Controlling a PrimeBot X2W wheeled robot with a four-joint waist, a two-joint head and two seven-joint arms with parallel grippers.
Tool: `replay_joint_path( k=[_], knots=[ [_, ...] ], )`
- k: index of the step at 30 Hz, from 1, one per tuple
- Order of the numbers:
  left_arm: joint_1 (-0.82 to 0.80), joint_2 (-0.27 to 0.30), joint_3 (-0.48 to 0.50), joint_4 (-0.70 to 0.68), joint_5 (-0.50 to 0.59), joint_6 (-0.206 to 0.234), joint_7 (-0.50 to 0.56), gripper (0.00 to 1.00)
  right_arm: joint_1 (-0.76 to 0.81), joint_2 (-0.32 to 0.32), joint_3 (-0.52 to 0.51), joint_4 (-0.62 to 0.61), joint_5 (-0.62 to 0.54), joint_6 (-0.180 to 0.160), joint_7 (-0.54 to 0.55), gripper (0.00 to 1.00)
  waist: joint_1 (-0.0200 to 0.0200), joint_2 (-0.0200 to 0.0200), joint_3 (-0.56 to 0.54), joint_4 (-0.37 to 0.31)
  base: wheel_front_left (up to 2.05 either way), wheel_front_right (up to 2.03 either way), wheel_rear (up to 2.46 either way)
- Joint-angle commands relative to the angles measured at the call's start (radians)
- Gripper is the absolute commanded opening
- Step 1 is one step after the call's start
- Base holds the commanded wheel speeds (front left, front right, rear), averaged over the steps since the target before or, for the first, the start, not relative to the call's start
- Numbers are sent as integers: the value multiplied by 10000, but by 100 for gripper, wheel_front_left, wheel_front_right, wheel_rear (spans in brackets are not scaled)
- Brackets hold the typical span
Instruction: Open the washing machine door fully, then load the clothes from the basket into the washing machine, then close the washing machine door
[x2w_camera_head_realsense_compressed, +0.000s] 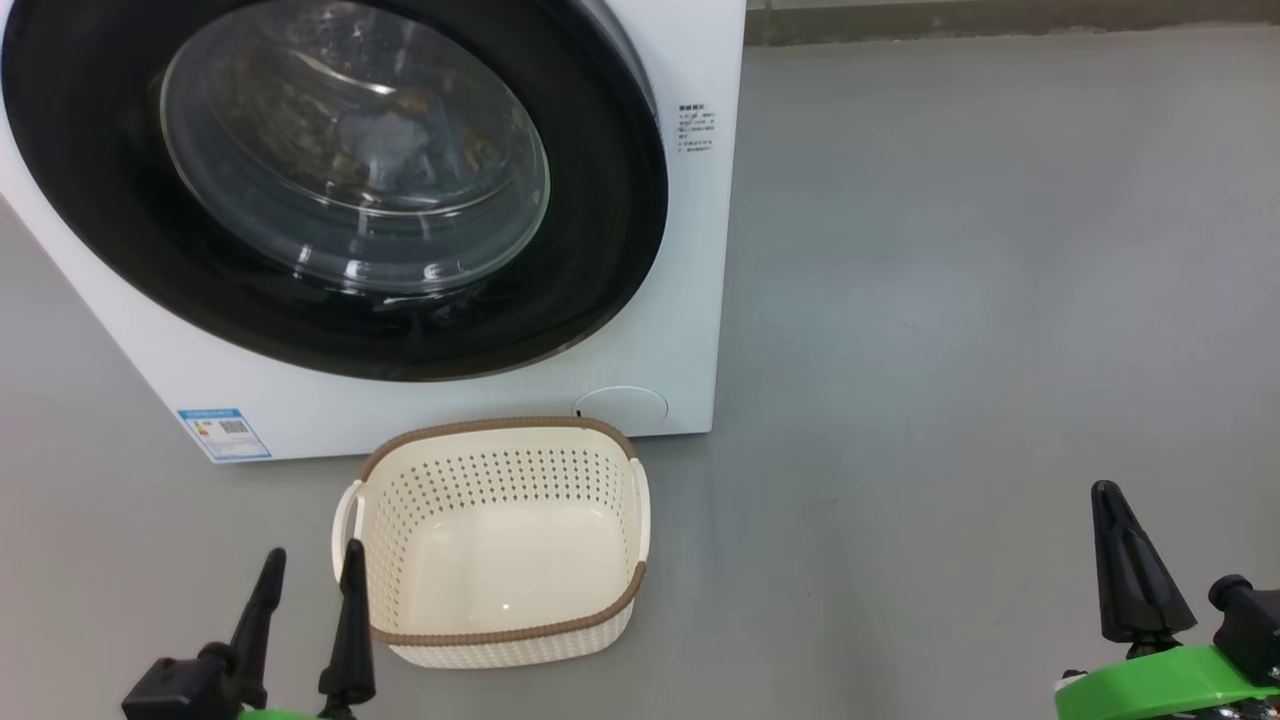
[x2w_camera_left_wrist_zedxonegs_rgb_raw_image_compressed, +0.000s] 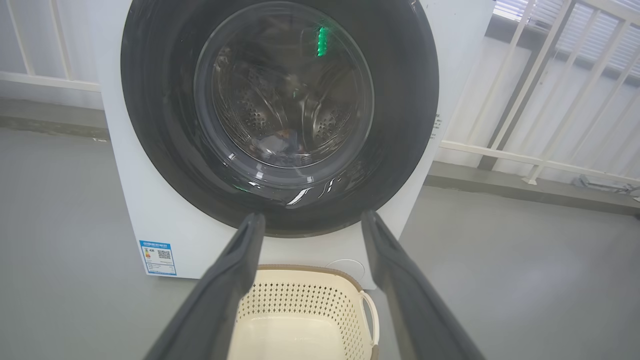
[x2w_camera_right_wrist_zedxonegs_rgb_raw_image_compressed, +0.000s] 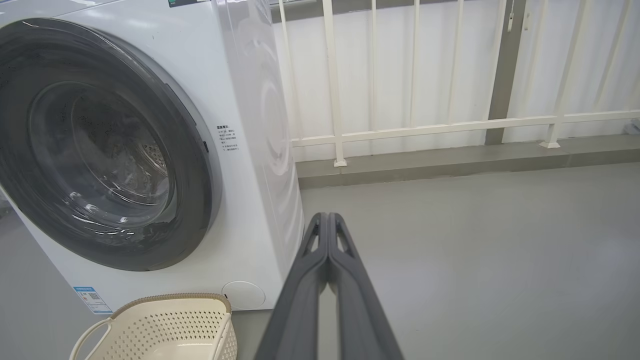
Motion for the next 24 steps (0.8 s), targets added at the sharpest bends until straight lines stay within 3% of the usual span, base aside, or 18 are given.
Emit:
replay_joint_path(
  k=[1, 2, 24],
  knots=[
    [-62, 133, 376, -219, 149, -25, -65, 100, -46, -28, 159, -295, -103, -57, -45, 43, 0, -1, -106, -46, 0, 0, 0],
    [-3, 133, 386, -213, 153, -25, -65, 100, -7, -12, 84, -314, -84, -57, -45, 100, 0, -1, -132, -48, 0, 0, 0],
    [183, 149, 264, 0, 158, -26, -65, 100, 112, 40, 16, -407, 50, -57, -45, 100, 0, -1, -318, 24, 0, 0, 0]
  ],
)
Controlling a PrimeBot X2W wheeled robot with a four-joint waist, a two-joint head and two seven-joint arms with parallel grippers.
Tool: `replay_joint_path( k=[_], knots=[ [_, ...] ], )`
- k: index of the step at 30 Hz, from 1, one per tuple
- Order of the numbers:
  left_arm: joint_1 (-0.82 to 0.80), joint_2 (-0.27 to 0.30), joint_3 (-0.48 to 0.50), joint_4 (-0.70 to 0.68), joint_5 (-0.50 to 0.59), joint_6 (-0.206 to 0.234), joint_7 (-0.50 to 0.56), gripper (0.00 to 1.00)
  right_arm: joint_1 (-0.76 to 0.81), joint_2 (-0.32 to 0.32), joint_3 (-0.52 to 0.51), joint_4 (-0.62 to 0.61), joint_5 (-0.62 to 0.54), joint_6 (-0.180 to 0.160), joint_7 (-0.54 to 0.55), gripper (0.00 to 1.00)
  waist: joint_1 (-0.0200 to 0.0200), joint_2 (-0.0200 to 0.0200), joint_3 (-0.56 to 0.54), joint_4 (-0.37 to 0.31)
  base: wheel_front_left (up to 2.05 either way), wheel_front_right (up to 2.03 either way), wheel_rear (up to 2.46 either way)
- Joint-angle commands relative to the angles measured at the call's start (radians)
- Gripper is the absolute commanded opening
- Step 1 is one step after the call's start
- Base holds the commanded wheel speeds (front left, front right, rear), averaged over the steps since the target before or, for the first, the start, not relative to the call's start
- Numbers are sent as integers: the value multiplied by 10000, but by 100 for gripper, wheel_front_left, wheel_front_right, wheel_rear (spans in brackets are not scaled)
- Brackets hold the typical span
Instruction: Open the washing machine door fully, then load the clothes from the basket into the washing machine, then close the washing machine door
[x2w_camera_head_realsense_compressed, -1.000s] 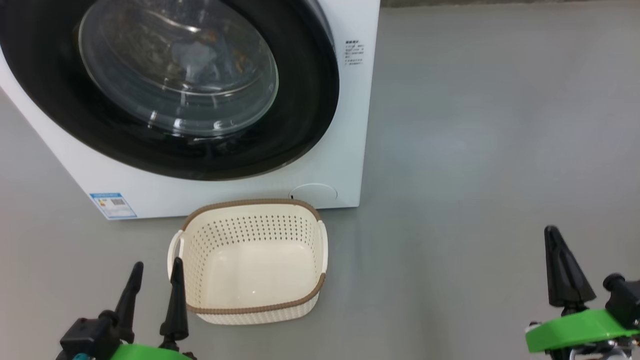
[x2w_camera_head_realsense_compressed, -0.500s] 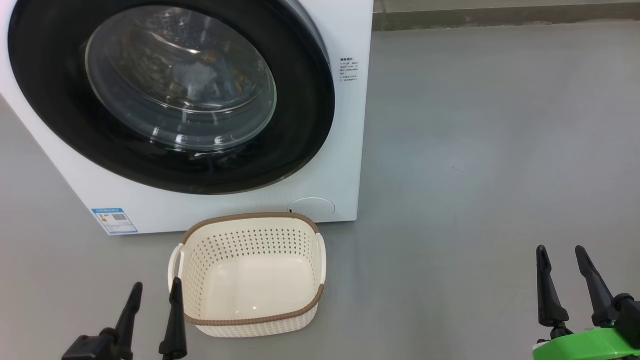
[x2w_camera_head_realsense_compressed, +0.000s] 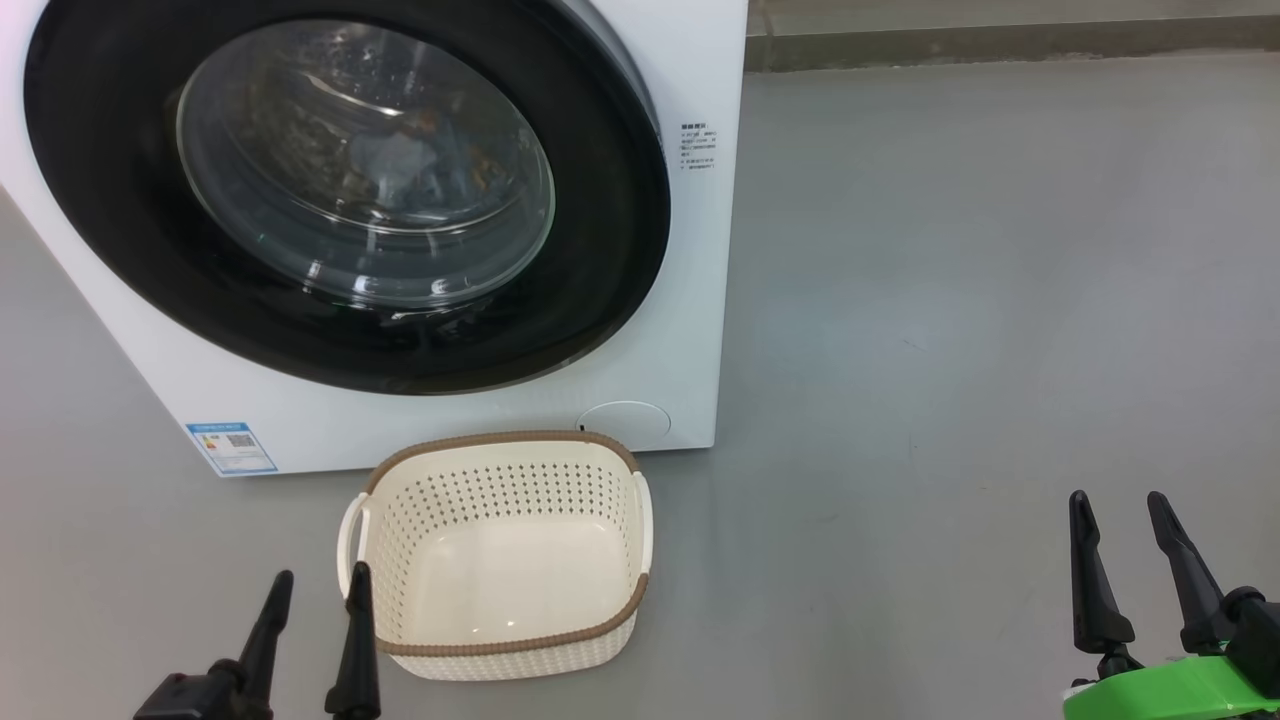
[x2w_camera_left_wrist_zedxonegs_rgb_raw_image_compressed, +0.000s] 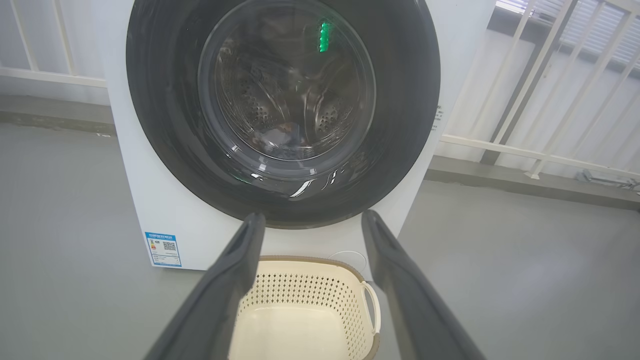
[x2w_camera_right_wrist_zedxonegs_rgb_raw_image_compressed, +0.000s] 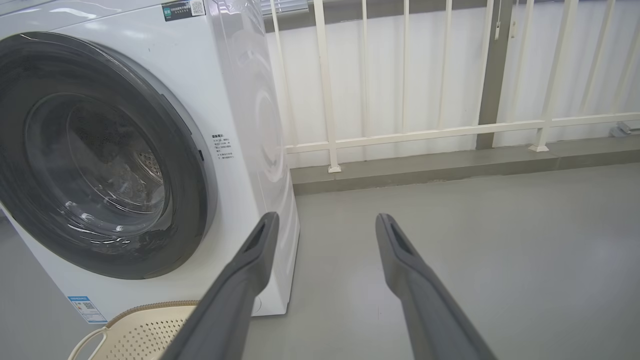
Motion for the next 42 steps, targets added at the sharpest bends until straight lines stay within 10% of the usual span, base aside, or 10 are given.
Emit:
replay_joint_path(
  k=[1, 42],
  knots=[
    [-131, 138, 281, -189, 112, -24, -65, 100, -137, -86, 296, -296, 86, -57, -45, 100, 0, 0, 2, -12, 0, 0, 0],
    [-172, 316, -59, -325, -136, -25, -65, 100, -196, -85, 376, -206, 161, -57, -46, 100, 0, 0, 23, 24, 0, 0, 0]
  ],
)
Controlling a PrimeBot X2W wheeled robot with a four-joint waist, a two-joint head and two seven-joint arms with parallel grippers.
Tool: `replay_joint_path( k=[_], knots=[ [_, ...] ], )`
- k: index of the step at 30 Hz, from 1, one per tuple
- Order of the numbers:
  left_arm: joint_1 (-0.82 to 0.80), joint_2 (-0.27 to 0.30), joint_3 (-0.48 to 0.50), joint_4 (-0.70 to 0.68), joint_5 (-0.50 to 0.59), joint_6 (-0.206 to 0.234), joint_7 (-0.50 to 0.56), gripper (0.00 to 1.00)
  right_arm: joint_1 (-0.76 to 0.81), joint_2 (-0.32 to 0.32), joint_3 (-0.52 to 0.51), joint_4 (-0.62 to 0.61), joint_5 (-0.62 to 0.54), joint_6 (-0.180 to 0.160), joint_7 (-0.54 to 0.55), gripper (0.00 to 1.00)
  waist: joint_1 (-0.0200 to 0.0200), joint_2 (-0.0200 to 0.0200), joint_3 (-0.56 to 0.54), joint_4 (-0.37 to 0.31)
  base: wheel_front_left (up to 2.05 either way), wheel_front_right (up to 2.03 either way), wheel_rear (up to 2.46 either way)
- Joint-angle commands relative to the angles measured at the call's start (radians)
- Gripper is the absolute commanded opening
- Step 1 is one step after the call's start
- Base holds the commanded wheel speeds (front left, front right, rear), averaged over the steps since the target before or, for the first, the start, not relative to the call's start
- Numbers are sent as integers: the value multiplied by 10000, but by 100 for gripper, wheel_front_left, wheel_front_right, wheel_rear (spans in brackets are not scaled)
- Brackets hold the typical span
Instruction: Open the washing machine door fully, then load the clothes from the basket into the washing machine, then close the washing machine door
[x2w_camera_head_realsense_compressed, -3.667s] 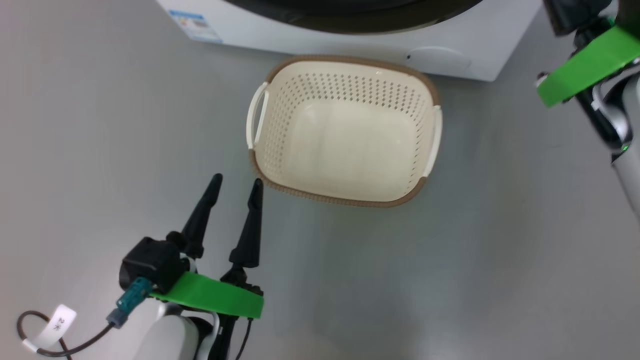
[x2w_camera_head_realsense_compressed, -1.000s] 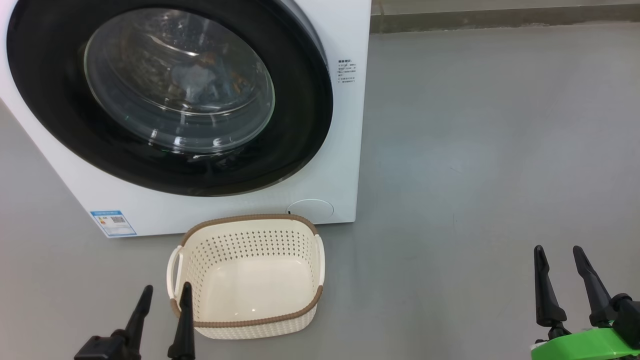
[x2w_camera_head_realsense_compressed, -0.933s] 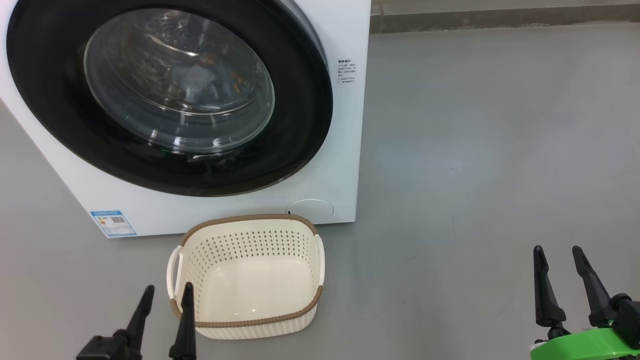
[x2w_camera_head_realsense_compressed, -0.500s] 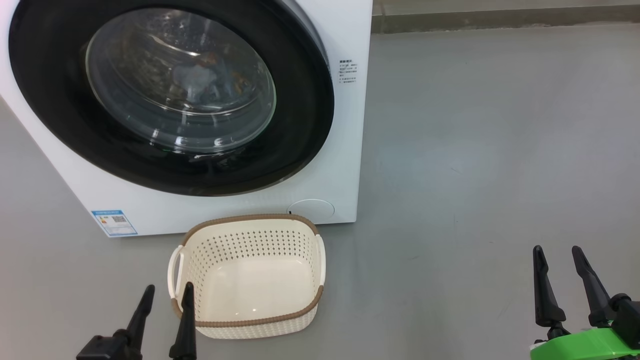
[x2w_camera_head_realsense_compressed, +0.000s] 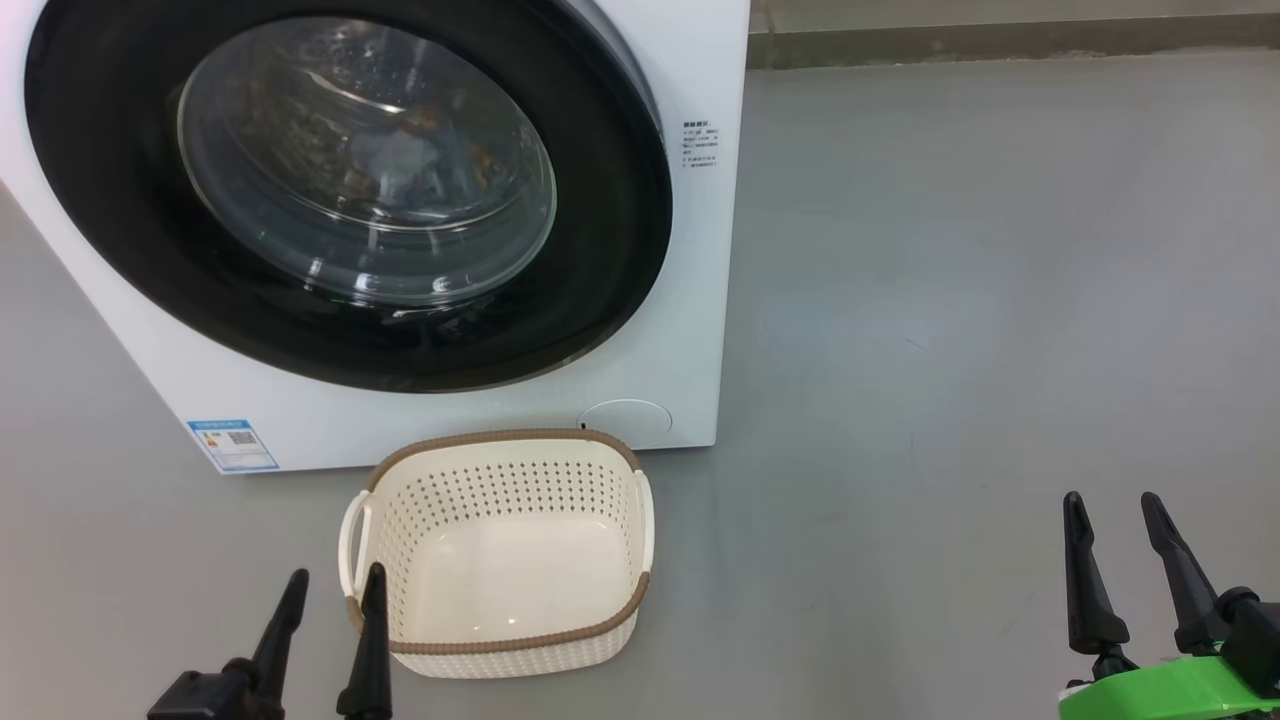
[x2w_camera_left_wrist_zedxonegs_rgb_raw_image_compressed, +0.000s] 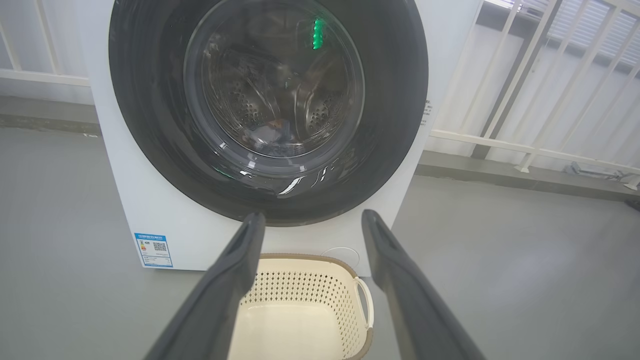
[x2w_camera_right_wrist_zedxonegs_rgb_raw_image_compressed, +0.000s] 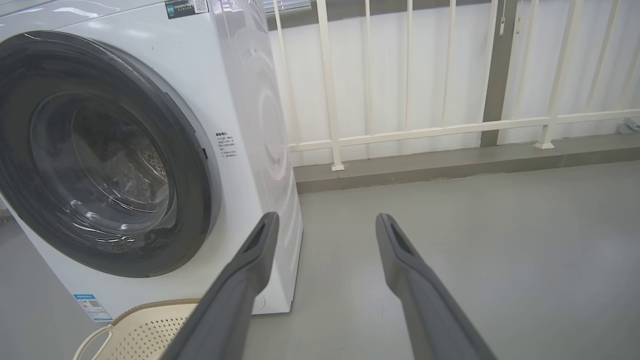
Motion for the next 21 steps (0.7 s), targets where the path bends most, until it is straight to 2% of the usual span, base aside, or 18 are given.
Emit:
replay_joint_path(
  k=[1, 21],
  knots=[
    [-171, 160, 309, -276, -35, -25, -65, 100, -196, -87, 283, -233, 89, -57, -46, 100, 0, 0, -3, 6, 0, 0, 0],
    [-151, 169, 262, -332, -147, -25, -65, 100, -239, -87, 308, -201, 197, -57, -46, 100, 0, 0, -69, 15, 0, 0, 0]
  ],
)
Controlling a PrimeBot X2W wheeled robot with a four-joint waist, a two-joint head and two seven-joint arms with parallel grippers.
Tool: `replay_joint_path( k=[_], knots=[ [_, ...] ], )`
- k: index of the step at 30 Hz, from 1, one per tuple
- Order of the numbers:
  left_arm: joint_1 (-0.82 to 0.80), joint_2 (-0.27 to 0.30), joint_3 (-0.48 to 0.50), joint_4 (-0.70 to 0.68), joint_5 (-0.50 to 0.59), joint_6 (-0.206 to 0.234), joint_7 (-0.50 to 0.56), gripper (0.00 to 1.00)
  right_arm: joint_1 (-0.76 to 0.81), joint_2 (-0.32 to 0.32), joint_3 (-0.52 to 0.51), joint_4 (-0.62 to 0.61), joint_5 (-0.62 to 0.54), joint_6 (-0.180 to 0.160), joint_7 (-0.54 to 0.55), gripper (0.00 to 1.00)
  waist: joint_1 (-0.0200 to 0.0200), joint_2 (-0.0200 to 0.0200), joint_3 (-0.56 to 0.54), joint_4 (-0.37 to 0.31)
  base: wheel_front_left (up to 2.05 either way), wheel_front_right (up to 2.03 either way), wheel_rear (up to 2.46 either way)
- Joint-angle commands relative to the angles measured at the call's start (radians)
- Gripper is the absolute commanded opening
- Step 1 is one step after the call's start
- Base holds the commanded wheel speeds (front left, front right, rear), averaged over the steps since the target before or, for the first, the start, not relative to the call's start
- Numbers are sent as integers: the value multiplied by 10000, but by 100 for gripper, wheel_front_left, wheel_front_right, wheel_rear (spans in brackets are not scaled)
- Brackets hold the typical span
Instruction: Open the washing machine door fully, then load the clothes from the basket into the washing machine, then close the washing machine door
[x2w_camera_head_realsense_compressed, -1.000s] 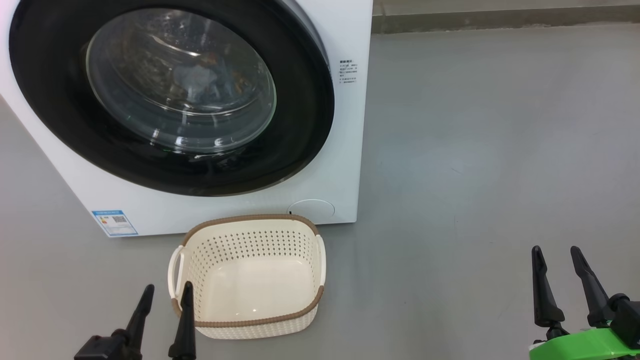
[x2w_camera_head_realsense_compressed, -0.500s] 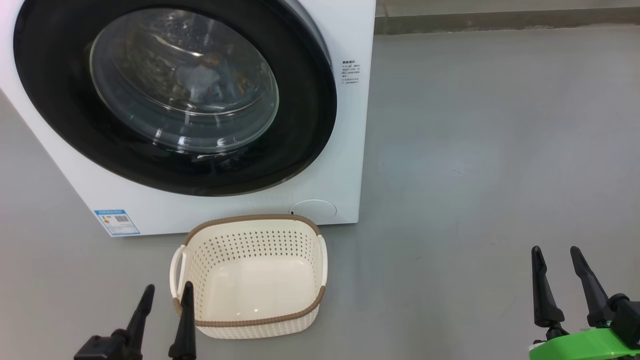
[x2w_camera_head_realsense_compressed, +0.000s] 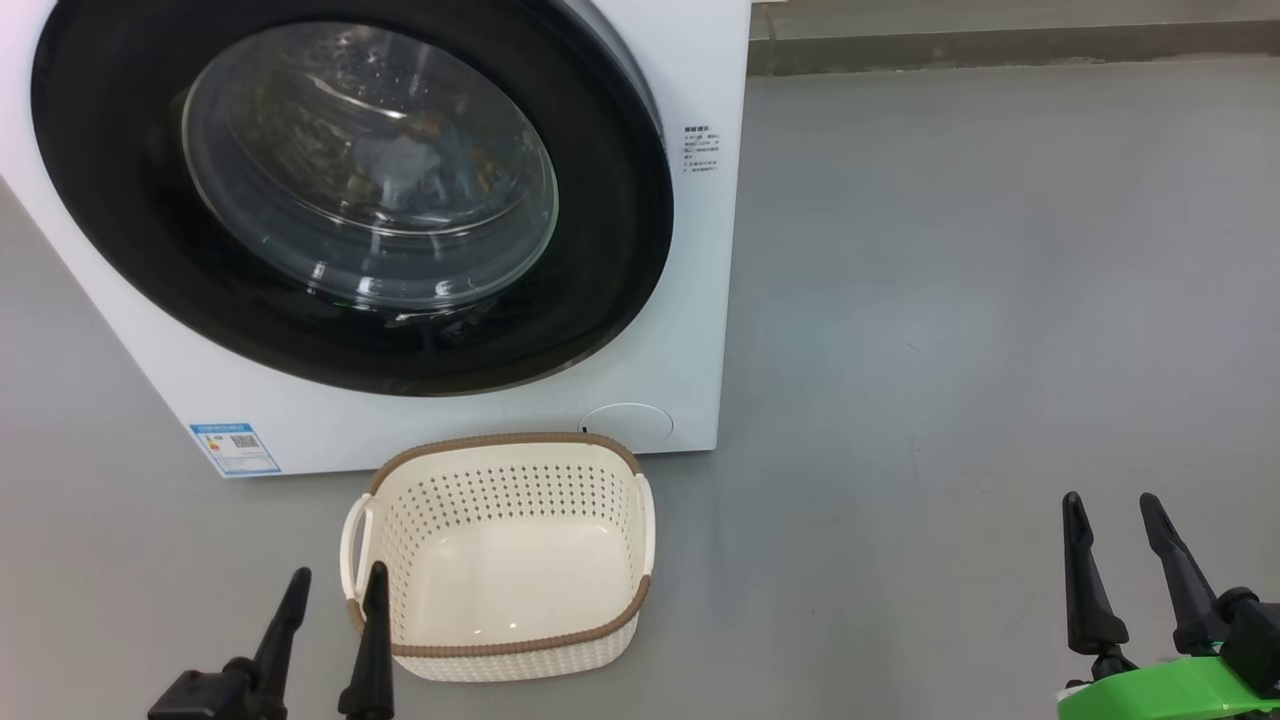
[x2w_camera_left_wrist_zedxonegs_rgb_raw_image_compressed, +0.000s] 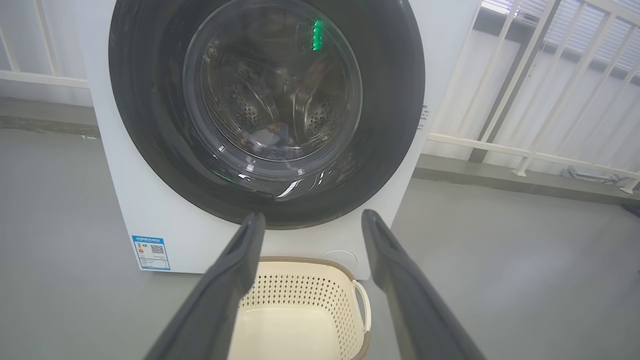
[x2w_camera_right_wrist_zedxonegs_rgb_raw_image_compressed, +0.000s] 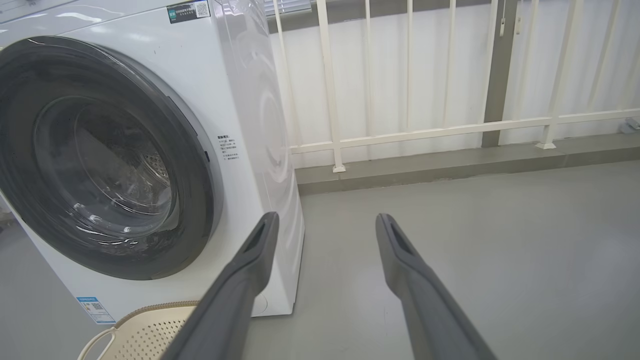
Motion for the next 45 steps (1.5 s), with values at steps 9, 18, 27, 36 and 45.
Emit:
replay_joint_path(
  k=[9, 18, 27, 36, 45],
  knots=[
    [2, 4, -52, -54, -116, 0, 0, 0, -1, 2, 63, 14, 1, 0, 2, 0, 0, 0, 13, 12, 0, 0, 0],
    [64, -104, -52, 330, -734, 9, 141, 0, -68, 78, 53, 567, 633, -1, 216, 0, 19, 0, 5, 4, 0, 0, 0],
    [-63, -56, 43, 415, -1693, 6, 364, 0, -138, 66, 137, 627, 1654, -5, 450, 0, 0, 0, 35, -9, 0, 0, 0],
    [-192, -15, 146, 504, -2649, 0, 593, 0, -230, 53, 196, 708, 2674, -9, 708, 0, 0, 0, 49, -22, 0, 0, 0],
    [-301, 15, 245, 560, -3493, -3, 802, 0, -316, 42, 243, 784, 3580, -13, 944, 0, 0, 0, 62, -33, 0, 0, 0]
  ],
)
